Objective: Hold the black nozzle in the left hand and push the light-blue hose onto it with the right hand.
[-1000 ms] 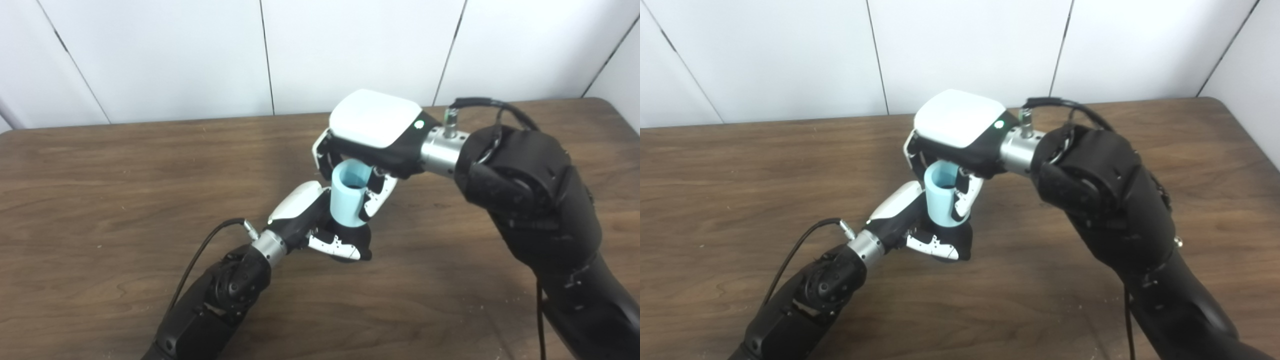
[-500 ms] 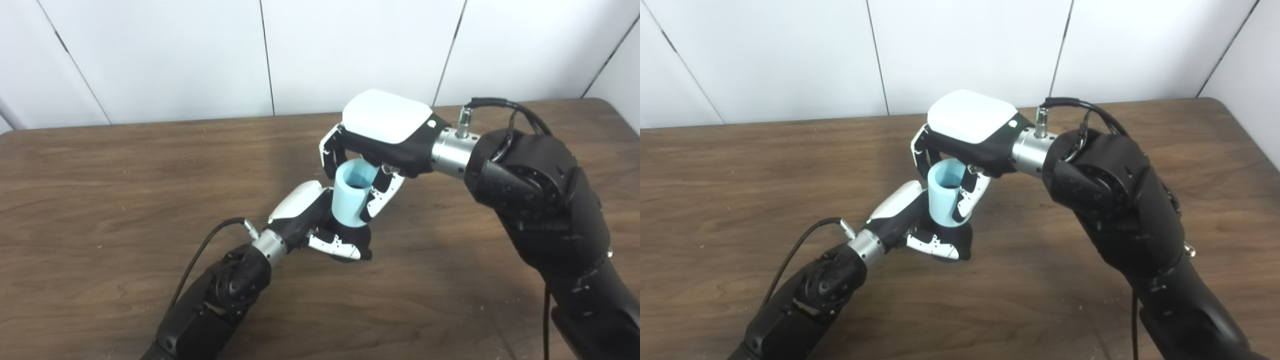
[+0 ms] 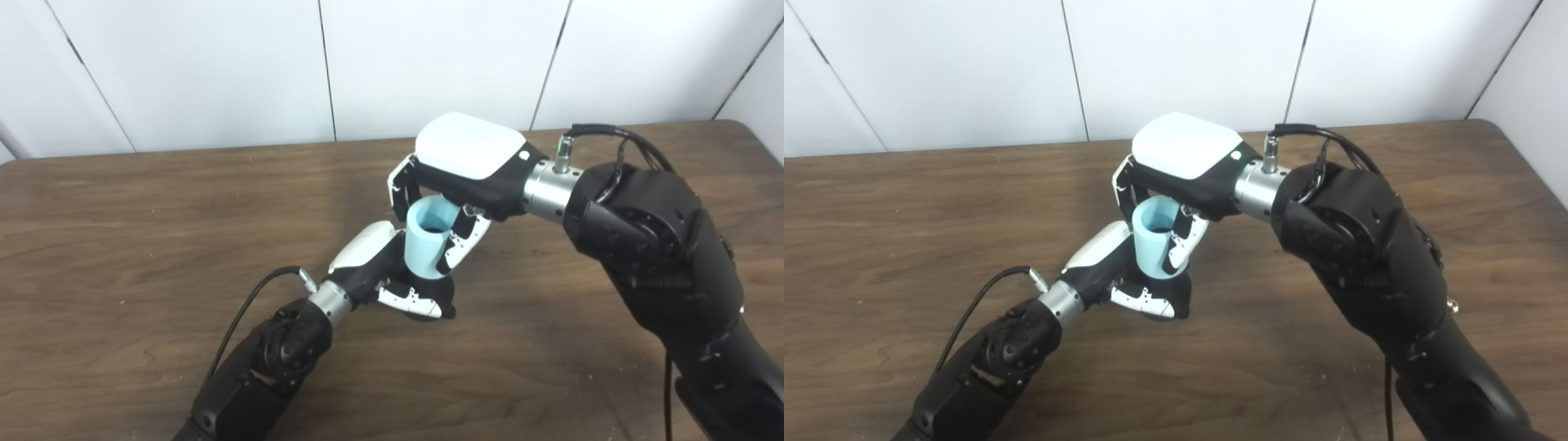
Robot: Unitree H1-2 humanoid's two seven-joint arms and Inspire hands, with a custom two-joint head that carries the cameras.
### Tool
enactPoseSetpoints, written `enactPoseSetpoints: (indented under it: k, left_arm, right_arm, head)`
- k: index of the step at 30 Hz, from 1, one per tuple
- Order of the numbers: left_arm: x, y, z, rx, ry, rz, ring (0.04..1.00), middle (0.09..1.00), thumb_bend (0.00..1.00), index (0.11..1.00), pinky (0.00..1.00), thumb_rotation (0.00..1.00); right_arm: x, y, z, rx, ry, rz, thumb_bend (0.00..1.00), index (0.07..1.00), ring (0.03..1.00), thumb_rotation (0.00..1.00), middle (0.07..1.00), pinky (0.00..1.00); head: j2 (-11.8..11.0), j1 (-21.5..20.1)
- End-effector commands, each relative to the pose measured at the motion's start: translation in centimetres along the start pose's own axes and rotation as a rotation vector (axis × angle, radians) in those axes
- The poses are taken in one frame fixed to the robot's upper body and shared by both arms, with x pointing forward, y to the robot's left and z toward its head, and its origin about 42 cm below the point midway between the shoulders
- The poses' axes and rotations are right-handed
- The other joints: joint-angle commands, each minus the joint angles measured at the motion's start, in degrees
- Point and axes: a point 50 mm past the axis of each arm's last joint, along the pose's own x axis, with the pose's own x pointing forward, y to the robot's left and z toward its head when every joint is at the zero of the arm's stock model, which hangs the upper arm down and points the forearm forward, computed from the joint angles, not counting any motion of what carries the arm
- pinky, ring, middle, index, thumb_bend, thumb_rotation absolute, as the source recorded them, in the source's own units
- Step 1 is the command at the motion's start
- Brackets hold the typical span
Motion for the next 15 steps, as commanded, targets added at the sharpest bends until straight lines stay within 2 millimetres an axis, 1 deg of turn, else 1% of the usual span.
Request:
enactPoseSetpoints:
  k: [1, 3, 4, 5, 6, 7, 9, 10, 11, 13, 15]
  left_arm:
    - [-3.0, -7.4, -4.1, -0.113, 0.257, -0.375, 0.767, 0.684, 0.65, 0.419, 0.69, 0.39]
    - [-3.0, -7.4, -4.0, -0.113, 0.256, -0.376, 0.766, 0.684, 0.65, 0.419, 0.69, 0.38]
    - [-3.0, -7.4, -4.0, -0.113, 0.257, -0.376, 0.764, 0.683, 0.65, 0.419, 0.69, 0.38]
    - [-3.0, -7.4, -4.0, -0.112, 0.257, -0.377, 0.763, 0.683, 0.65, 0.419, 0.69, 0.38]
    - [-3.0, -7.4, -4.0, -0.112, 0.257, -0.377, 0.762, 0.683, 0.65, 0.419, 0.69, 0.38]
    - [-3.0, -7.4, -4.0, -0.111, 0.257, -0.378, 0.760, 0.682, 0.65, 0.419, 0.68, 0.38]
    - [-3.0, -7.4, -4.1, -0.112, 0.258, -0.378, 0.755, 0.680, 0.65, 0.419, 0.68, 0.38]
    - [-3.0, -7.4, -4.1, -0.112, 0.259, -0.379, 0.753, 0.679, 0.65, 0.419, 0.68, 0.38]
    - [-3.0, -7.4, -4.1, -0.112, 0.259, -0.379, 0.753, 0.679, 0.65, 0.419, 0.67, 0.38]
    - [-3.0, -7.4, -4.1, -0.112, 0.259, -0.379, 0.742, 0.674, 0.65, 0.419, 0.67, 0.38]
    - [-3.0, -7.5, -4.1, -0.115, 0.260, -0.380, 0.737, 0.671, 0.65, 0.419, 0.66, 0.38]
  right_arm:
    - [-0.8, 0.9, 0.0, -0.040, -0.005, 0.051, 0.51, 0.552, 0.379, 0.00, 0.480, 0.26]
    - [-0.9, 1.0, 0.0, -0.045, -0.006, 0.035, 0.51, 0.545, 0.395, 0.00, 0.491, 0.32]
    - [-1.0, 1.0, 0.1, -0.048, -0.007, 0.026, 0.52, 0.525, 0.442, 0.00, 0.482, 0.35]
    - [-1.2, 1.0, 0.1, -0.053, -0.010, 0.012, 0.53, 0.517, 0.469, 0.00, 0.481, 0.38]
    - [-1.3, 1.0, 0.1, -0.061, -0.015, -0.004, 0.52, 0.506, 0.498, 0.07, 0.539, 0.41]
    - [-1.5, 0.9, 0.2, -0.072, -0.020, -0.022, 0.52, 0.500, 0.524, 0.12, 0.582, 0.45]
    - [-1.9, 0.8, 0.3, -0.111, -0.032, -0.068, 0.52, 0.497, 0.557, 0.14, 0.621, 0.48]
    - [-2.0, 0.8, 0.4, -0.125, -0.036, -0.084, 0.75, 0.581, 0.577, 0.18, 0.639, 0.50]
    - [-2.2, 0.8, 0.4, -0.144, -0.042, -0.106, 0.83, 0.609, 0.584, 0.20, 0.645, 0.50]
    - [-2.6, 0.8, 0.6, -0.172, -0.051, -0.139, 0.91, 0.634, 0.626, 0.23, 0.666, 0.53]
    - [-3.1, 0.6, 0.8, -0.208, -0.057, -0.162, 0.93, 0.640, 0.653, 0.24, 0.680, 0.57]
  head:
    - [0.0, 0.0]
    - [0.0, 0.0]
    - [0.1, 0.0]
    - [0.1, 0.0]
    - [0.1, 0.0]
    - [0.1, 0.0]
    - [0.1, 0.0]
    - [0.1, 0.0]
    - [0.1, 0.0]
    - [0.1, -0.1]
    - [0.1, -0.1]
